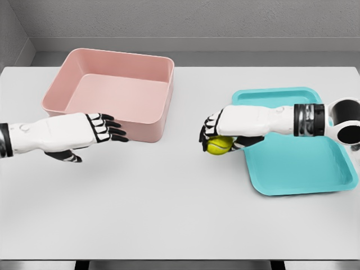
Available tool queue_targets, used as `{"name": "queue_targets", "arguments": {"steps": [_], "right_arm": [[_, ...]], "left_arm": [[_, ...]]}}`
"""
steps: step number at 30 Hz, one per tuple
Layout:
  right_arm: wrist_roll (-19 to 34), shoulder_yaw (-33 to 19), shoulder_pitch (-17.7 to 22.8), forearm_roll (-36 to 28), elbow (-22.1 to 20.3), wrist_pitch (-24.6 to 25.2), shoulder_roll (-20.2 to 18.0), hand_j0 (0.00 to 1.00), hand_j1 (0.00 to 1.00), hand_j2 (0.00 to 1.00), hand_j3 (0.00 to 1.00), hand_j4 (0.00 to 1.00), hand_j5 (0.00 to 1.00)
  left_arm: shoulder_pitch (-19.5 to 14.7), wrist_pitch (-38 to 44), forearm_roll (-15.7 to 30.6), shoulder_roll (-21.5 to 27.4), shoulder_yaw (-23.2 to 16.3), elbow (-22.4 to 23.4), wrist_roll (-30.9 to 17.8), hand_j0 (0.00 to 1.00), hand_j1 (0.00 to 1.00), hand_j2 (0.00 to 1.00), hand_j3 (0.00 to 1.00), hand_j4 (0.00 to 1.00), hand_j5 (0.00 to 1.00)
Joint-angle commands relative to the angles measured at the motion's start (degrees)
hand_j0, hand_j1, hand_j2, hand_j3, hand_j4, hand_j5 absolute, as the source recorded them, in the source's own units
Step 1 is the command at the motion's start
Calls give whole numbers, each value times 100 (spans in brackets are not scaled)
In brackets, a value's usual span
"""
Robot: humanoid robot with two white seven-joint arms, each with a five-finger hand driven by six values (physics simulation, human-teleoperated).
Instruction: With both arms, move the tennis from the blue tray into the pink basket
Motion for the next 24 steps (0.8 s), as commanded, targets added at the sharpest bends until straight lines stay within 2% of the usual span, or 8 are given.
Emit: {"name": "queue_targets", "arguments": {"steps": [1, 6, 11, 13, 16, 18, 20, 24], "right_arm": [[28, 67, 0, -44, 8, 58, 194, 54, 54, 54, 54, 54, 54], [28, 234, 9, -27, 122, 93, 485, 54, 54, 54, 54, 54, 54], [28, 480, 9, 0, 500, 76, 731, 55, 55, 55, 55, 55, 55], [28, 550, 18, 8, 614, 84, 810, 55, 55, 55, 55, 55, 55], [28, 735, 9, 26, 781, 84, 898, 55, 55, 55, 55, 55, 55], [28, 832, 9, 26, 878, 84, 977, 55, 55, 55, 55, 55, 55], [28, 867, 9, 123, 1001, 84, 1117, 55, 55, 55, 55, 55, 55], [28, 946, 9, 140, 1036, 93, 1205, 55, 55, 55, 55, 55, 55]], "left_arm": [[0, 10, 33, 148, 12, 1, 17, 100, 100, 100, 100, 100, 100], [0, 10, 42, 148, 12, -8, 26, 100, 100, 100, 100, 100, 100], [79, 10, 15, 60, -58, -8, -36, 100, 100, 100, 100, 100, 100], [88, 10, 7, 52, -67, -8, -510, 100, 100, 100, 100, 100, 100], [88, 10, -29, 8, -67, -8, -668, 100, 100, 100, 100, 100, 100], [79, 10, -125, -28, -67, -8, -1117, 100, 100, 100, 100, 100, 100], [79, 10, -125, -177, -67, -8, -1301, 100, 100, 100, 100, 100, 100], [-123, 10, -99, -221, -67, -8, -1312, 100, 100, 100, 100, 100, 100]]}}
